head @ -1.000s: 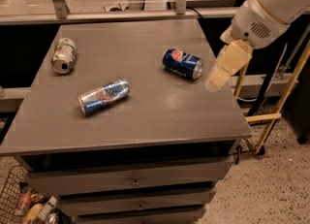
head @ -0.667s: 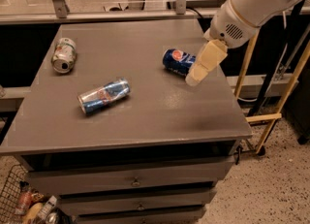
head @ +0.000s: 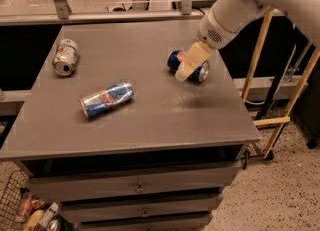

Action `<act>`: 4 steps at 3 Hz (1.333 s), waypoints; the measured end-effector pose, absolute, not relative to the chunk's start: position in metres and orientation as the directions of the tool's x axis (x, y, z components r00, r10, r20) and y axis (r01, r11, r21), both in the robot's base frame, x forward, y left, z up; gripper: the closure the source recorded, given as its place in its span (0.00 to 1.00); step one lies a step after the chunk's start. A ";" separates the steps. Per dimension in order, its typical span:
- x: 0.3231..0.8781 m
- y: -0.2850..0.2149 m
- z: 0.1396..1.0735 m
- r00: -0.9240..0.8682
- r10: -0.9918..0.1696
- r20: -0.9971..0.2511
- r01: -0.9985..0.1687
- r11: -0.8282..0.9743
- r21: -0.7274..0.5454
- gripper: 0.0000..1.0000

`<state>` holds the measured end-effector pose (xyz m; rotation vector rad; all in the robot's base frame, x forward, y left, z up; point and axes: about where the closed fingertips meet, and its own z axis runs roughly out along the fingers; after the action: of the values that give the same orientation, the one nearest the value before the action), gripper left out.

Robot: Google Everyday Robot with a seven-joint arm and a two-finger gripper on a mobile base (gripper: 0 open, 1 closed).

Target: Pick pepsi can

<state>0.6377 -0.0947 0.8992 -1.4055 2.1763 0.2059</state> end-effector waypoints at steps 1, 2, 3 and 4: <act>0.656 -0.092 0.879 -0.337 -0.807 -0.485 -0.876 0.458 -0.153 0.00; 0.668 -0.099 0.852 -0.385 -0.812 -0.439 -0.865 0.483 -0.135 0.18; 0.674 -0.101 0.842 -0.398 -0.813 -0.426 -0.860 0.492 -0.135 0.42; 0.676 -0.088 0.855 -0.348 -0.814 -0.465 -0.879 0.456 -0.142 0.73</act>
Offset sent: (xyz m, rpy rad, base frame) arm 0.0454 -0.0177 -0.0782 -0.1135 0.1050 -0.1076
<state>0.6758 -0.0879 0.8547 -1.4141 2.2369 0.1811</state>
